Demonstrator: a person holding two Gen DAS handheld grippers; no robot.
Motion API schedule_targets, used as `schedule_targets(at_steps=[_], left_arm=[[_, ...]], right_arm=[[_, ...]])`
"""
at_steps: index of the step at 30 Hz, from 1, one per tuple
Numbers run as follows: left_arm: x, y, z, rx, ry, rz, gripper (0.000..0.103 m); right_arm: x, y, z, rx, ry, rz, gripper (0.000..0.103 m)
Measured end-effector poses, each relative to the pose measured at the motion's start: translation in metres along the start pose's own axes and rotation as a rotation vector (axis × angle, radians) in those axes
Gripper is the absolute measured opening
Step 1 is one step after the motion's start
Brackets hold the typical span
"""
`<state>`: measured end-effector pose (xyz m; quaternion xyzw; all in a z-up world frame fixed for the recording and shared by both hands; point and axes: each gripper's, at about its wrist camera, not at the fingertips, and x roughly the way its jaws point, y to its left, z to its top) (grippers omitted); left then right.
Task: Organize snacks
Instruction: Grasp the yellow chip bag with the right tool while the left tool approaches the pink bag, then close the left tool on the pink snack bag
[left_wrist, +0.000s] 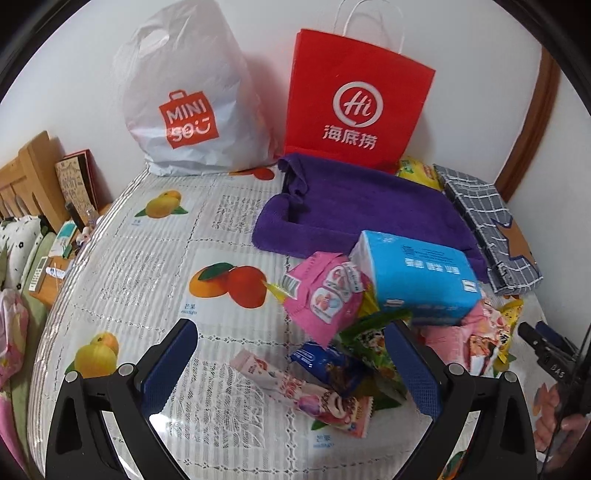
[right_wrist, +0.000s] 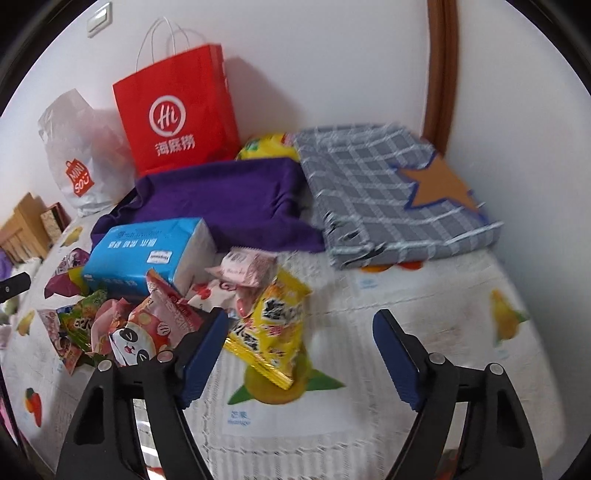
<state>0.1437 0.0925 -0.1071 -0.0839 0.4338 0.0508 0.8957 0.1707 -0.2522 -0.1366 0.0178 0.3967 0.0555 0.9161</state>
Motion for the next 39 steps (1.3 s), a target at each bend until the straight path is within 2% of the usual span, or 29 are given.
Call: schedule_targets(at_steps=[6, 12, 15, 25, 32, 36, 39], left_arm=[[0.01, 0.008, 0.0, -0.01, 0.021, 0.019, 0.102], [0.013, 0.01, -0.001, 0.009, 0.026, 0.011, 0.102], [0.015, 0.008, -0.002, 0.019, 0.031, 0.004, 0.102], [0.029, -0.01, 0.014, 0.059, 0.019, -0.042, 0.102], [0.045, -0.011, 0.044, -0.003, 0.005, -0.085, 0.102], [0.068, -0.014, 0.053, -0.003, 0.057, -0.086, 0.101], [0.085, -0.018, 0.045, 0.039, 0.113, -0.04, 0.1]], right_arm=[[0.039, 0.011, -0.003, -0.012, 0.066, 0.01, 0.059], [0.056, 0.012, -0.005, -0.007, 0.087, 0.061, 0.058], [0.056, 0.014, -0.005, -0.027, 0.075, 0.064, 0.048], [0.039, -0.003, -0.02, -0.01, 0.088, 0.056, 0.046], [0.032, -0.002, -0.027, -0.018, 0.08, 0.052, 0.046], [0.032, -0.003, -0.028, -0.01, 0.079, 0.052, 0.046], [0.033, -0.003, -0.028, -0.016, 0.081, 0.047, 0.046]])
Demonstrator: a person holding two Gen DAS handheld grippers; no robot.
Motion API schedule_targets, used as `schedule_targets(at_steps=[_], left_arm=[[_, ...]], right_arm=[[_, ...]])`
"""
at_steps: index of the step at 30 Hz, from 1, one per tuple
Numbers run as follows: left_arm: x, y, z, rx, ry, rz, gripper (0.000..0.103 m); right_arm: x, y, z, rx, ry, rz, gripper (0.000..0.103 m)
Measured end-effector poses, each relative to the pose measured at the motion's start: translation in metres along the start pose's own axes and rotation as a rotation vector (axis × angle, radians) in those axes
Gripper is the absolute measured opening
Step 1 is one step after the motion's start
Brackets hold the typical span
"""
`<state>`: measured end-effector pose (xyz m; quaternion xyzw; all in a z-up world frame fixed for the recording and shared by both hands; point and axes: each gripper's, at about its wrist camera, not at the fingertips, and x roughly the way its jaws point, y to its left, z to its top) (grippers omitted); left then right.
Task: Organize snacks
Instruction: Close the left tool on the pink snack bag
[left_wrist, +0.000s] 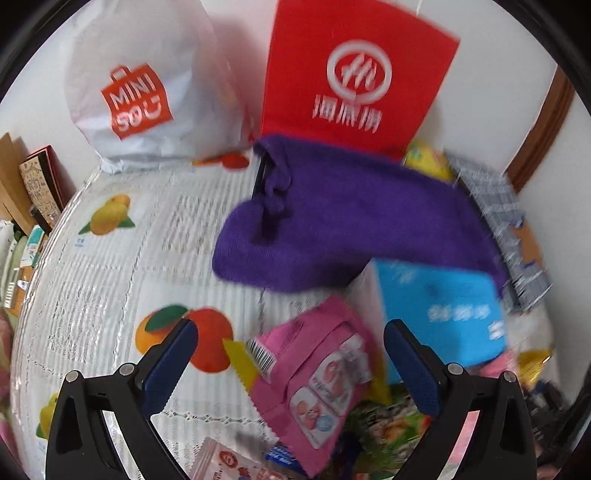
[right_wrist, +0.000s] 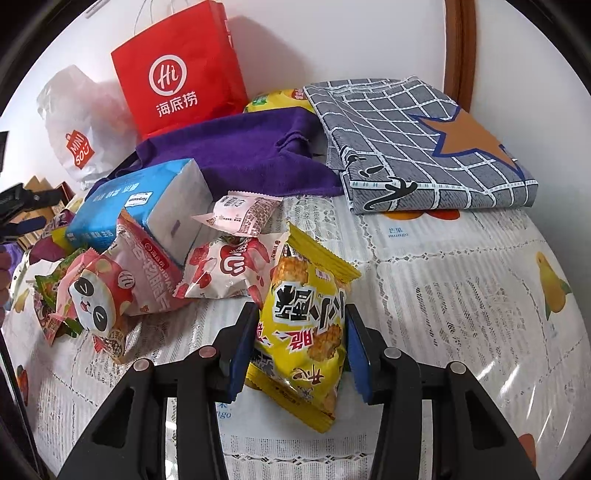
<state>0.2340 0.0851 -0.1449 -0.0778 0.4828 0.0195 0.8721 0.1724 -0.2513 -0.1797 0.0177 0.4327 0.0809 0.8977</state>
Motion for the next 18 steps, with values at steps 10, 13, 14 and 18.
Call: schedule_targets(at_steps=[10, 13, 14, 18], left_arm=[[0.006, 0.005, -0.03, -0.021, 0.022, -0.102, 0.064], [-0.004, 0.003, -0.034, -0.002, -0.004, -0.093, 0.06], [-0.008, 0.005, -0.034, -0.009, -0.005, -0.102, 0.06], [-0.031, 0.013, -0.039, -0.025, -0.042, -0.097, 0.06]], right_arm=[[0.0, 0.001, 0.001, 0.002, 0.014, -0.012, 0.045], [-0.005, 0.003, 0.0, 0.006, 0.007, -0.017, 0.044], [-0.008, 0.004, -0.001, 0.005, 0.005, -0.021, 0.043], [-0.021, 0.007, -0.003, 0.007, -0.006, -0.013, 0.043]])
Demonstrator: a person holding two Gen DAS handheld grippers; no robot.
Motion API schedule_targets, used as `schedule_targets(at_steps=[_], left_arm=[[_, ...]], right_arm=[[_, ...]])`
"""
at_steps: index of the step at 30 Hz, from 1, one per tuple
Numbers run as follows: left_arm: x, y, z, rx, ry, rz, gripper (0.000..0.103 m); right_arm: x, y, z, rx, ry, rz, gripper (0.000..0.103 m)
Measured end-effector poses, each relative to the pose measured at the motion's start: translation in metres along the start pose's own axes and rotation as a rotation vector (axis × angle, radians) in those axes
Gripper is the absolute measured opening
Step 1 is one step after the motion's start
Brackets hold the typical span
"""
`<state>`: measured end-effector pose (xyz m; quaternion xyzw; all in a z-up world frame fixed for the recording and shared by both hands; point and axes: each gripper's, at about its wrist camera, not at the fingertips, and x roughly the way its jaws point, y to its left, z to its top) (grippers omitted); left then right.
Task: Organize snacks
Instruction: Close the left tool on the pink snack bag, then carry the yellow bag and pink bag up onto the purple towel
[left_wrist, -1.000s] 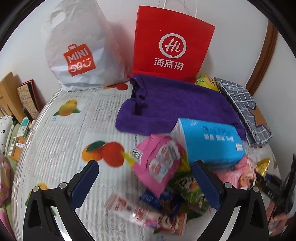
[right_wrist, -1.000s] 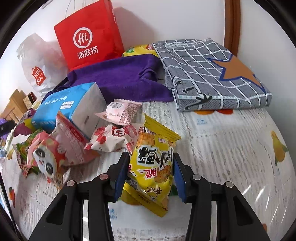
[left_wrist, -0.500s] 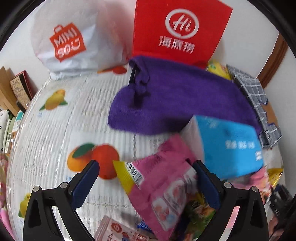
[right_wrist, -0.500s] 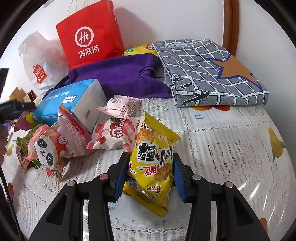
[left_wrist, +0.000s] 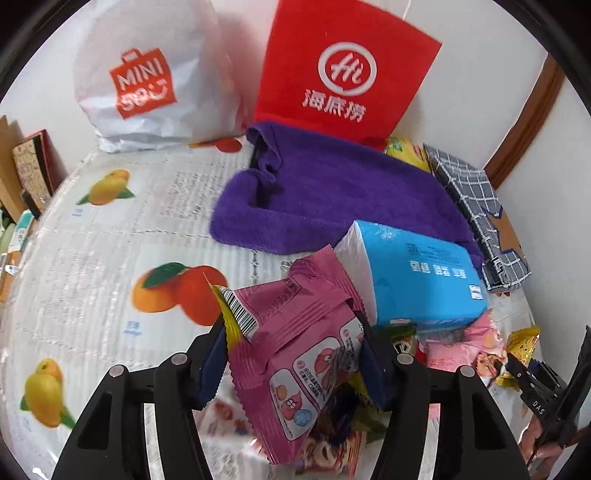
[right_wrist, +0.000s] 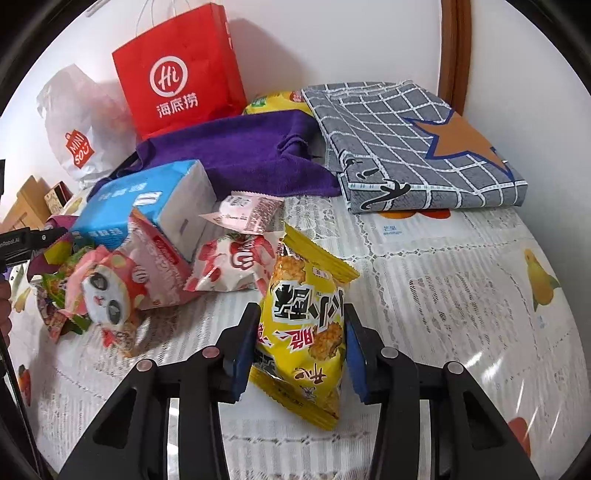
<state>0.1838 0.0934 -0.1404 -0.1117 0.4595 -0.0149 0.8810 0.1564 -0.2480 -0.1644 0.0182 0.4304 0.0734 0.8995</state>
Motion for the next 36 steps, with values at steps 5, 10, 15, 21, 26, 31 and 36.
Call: schedule_targets(at_steps=[5, 10, 15, 21, 26, 31, 36], left_arm=[[-0.03, 0.0, -0.004, 0.012, -0.033, 0.006, 0.06], [-0.049, -0.009, -0.007, 0.029, -0.053, -0.018, 0.06], [-0.063, -0.025, -0.006, 0.06, -0.068, -0.049, 0.06], [-0.074, -0.043, 0.008, 0.093, -0.106, -0.077, 0.06], [-0.08, -0.052, 0.027, 0.11, -0.129, -0.084, 0.06], [-0.082, -0.059, 0.053, 0.121, -0.151, -0.091, 0.06], [-0.081, -0.065, 0.081, 0.137, -0.167, -0.084, 0.06]], right_arm=[[-0.02, 0.007, 0.003, 0.008, -0.022, 0.024, 0.043], [-0.042, 0.026, 0.011, -0.009, -0.068, 0.041, 0.043], [-0.055, 0.046, 0.026, -0.033, -0.102, 0.043, 0.043], [-0.059, 0.063, 0.053, -0.055, -0.12, 0.047, 0.043], [-0.064, 0.078, 0.084, -0.074, -0.149, 0.061, 0.043], [-0.065, 0.094, 0.116, -0.102, -0.172, 0.082, 0.043], [-0.056, 0.106, 0.152, -0.123, -0.185, 0.108, 0.043]])
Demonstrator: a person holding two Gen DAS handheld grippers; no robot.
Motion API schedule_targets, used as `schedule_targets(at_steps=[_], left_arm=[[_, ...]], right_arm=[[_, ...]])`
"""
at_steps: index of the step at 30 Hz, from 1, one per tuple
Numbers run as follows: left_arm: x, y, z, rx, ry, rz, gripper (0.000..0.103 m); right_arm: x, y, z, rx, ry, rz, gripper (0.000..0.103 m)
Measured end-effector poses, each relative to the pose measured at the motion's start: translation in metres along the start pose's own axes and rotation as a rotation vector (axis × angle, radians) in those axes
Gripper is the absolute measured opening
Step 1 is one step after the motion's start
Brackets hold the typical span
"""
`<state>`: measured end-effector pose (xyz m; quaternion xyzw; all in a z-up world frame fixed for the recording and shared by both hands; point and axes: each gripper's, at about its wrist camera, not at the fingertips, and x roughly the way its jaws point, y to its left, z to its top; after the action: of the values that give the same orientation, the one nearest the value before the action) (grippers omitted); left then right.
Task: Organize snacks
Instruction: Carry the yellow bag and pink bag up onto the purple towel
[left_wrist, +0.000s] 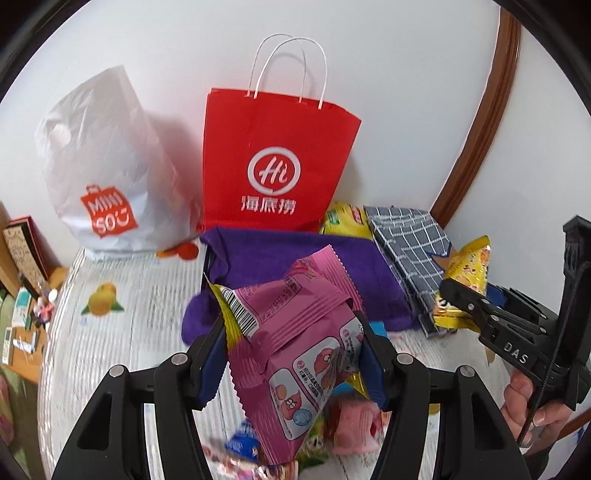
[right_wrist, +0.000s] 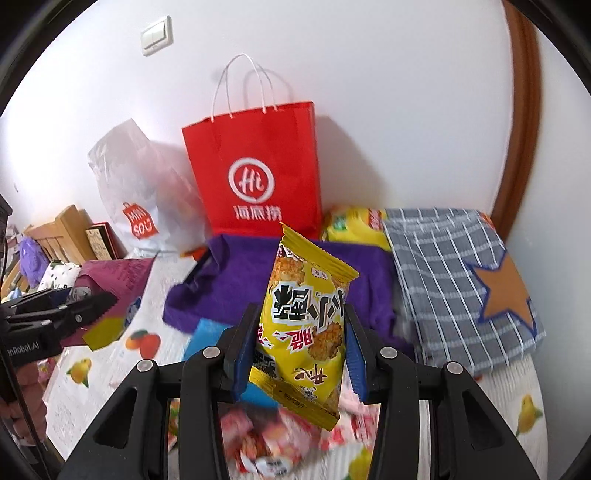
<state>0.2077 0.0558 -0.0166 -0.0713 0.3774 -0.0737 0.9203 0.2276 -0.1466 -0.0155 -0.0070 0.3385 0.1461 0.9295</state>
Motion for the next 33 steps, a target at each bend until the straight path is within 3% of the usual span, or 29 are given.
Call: schedule_targets(at_steps=[18, 23, 27, 33], left_arm=[[0.076, 0.018, 0.085, -0.005, 0.014, -0.011, 0.06], [0.11, 0.03, 0.084, 0.001, 0.043, -0.003, 0.06], [0.145, 0.042, 0.076, -0.018, 0.131, -0.012, 0.06], [0.167, 0.054, 0.067, -0.045, 0.177, 0.007, 0.06]], right_arm=[[0.083, -0.017, 0.079, -0.024, -0.019, 0.003, 0.043], [0.114, -0.024, 0.08, -0.039, 0.013, 0.01, 0.043], [0.141, -0.031, 0.074, -0.058, 0.065, 0.014, 0.043], [0.17, -0.039, 0.06, -0.096, 0.148, 0.009, 0.043]])
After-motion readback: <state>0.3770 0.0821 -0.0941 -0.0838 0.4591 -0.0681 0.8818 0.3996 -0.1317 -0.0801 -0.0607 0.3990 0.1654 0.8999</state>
